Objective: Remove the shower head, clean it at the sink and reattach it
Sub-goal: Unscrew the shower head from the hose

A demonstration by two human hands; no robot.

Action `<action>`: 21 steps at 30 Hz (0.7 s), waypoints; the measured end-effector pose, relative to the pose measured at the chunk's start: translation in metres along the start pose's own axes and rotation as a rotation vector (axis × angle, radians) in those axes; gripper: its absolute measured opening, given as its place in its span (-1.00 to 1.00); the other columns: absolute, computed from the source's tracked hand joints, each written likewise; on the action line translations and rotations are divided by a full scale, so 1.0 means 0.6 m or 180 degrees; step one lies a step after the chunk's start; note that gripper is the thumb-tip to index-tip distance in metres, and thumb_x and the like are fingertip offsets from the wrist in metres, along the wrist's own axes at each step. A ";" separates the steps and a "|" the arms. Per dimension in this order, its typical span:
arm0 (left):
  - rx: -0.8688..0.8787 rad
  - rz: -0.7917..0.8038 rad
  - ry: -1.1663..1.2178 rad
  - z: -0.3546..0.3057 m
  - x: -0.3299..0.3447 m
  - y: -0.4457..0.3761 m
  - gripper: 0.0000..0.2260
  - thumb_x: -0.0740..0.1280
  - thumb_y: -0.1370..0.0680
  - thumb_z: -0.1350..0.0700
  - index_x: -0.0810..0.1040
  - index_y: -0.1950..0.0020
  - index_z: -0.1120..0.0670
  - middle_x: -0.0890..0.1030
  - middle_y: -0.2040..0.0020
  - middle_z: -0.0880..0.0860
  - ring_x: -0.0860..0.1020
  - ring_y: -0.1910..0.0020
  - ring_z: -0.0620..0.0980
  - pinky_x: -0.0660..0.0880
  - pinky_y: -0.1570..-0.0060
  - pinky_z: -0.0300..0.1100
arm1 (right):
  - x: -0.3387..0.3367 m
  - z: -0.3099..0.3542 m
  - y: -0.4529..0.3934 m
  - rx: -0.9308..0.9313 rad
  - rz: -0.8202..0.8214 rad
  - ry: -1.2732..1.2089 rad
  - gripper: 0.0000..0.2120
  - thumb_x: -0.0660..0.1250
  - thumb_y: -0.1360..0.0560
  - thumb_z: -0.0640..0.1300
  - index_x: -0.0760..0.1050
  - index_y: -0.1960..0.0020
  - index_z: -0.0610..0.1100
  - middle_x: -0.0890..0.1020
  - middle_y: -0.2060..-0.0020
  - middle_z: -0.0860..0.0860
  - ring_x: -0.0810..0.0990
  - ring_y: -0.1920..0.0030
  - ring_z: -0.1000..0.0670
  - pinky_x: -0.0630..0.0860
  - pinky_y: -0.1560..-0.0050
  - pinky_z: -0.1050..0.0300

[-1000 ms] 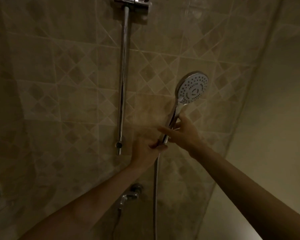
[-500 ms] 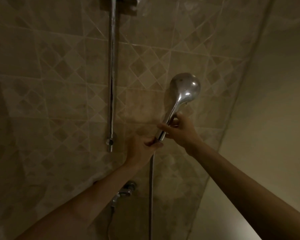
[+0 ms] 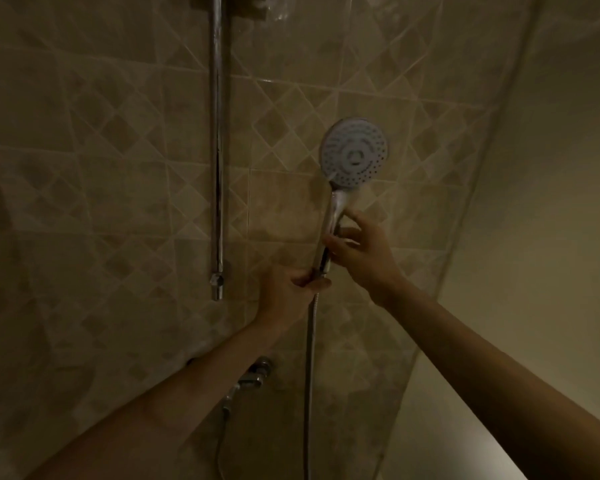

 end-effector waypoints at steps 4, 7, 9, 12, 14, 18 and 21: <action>0.0066 -0.0024 0.0042 0.001 -0.003 -0.005 -0.87 0.60 -0.39 0.11 0.76 0.10 0.05 0.69 0.38 -0.18 0.65 0.34 -0.28 0.48 0.34 -0.43 | 0.011 -0.008 0.001 0.0040 -0.0033 -0.0386 -0.75 0.29 -0.63 -0.25 0.50 -0.19 0.07 0.72 0.04 0.01 0.72 0.06 0.12 0.68 -0.02 0.04; -0.0006 -0.0022 0.0088 0.000 -0.004 -0.008 -0.91 0.60 -0.38 0.08 0.74 0.20 -0.08 0.72 0.33 -0.15 0.68 0.30 -0.23 0.51 0.32 -0.43 | 0.011 0.003 -0.005 -0.0097 -0.0260 0.0303 -0.70 0.44 -0.57 0.05 0.48 -0.25 0.04 0.68 0.00 0.06 0.70 0.01 0.12 0.68 -0.08 -0.01; -0.0002 -0.0029 0.0130 -0.003 -0.003 -0.008 -0.85 0.61 -0.38 0.10 0.71 0.23 -0.14 0.73 0.30 -0.17 0.69 0.28 -0.23 0.54 0.30 -0.43 | 0.007 0.003 -0.010 -0.0034 -0.0289 0.0443 -0.59 0.53 -0.49 0.06 0.48 -0.27 0.08 0.68 0.01 0.05 0.72 0.01 0.05 0.70 -0.05 -0.06; 0.0045 -0.0043 0.0182 -0.008 -0.007 -0.011 -0.81 0.59 -0.41 0.11 0.71 0.20 -0.19 0.73 0.30 -0.17 0.68 0.28 -0.25 0.56 0.28 -0.41 | 0.000 -0.006 -0.013 0.0036 -0.0074 -0.0010 -0.63 0.54 -0.50 -0.14 0.52 -0.23 0.08 0.74 0.01 -0.04 0.75 -0.02 -0.03 0.71 -0.05 -0.09; 0.0066 -0.0028 0.0166 -0.010 -0.010 -0.015 -0.83 0.58 -0.42 0.12 0.72 0.17 -0.17 0.72 0.31 -0.20 0.68 0.27 -0.27 0.57 0.26 -0.39 | 0.001 -0.011 -0.011 0.0042 0.0051 -0.0489 -0.63 0.46 -0.55 -0.25 0.50 -0.30 0.01 0.75 -0.04 -0.06 0.75 -0.07 -0.03 0.70 -0.07 -0.04; -0.0008 -0.0016 0.0177 -0.011 -0.005 -0.013 -0.82 0.59 -0.41 0.11 0.71 0.23 -0.18 0.70 0.32 -0.25 0.68 0.26 -0.29 0.53 0.27 -0.45 | 0.006 -0.015 -0.017 0.0049 -0.0078 -0.0313 -0.62 0.51 -0.53 -0.12 0.47 -0.28 0.05 0.72 0.02 0.04 0.74 -0.05 0.02 0.71 0.01 0.06; -0.0029 -0.0086 0.0195 -0.004 -0.005 -0.011 -0.88 0.58 -0.41 0.12 0.73 0.20 -0.10 0.70 0.36 -0.20 0.66 0.31 -0.29 0.50 0.32 -0.46 | 0.002 -0.016 -0.028 0.0115 -0.0339 0.0164 -0.42 0.66 -0.32 0.08 0.48 -0.25 0.15 0.71 0.19 0.12 0.74 0.12 0.14 0.71 0.16 0.14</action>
Point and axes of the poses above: each hand's wrist, its own y-axis away from the middle knuckle, its own x-axis out of the palm, z = x × y, the point moved 7 cm from there along -y, towards the middle knuckle
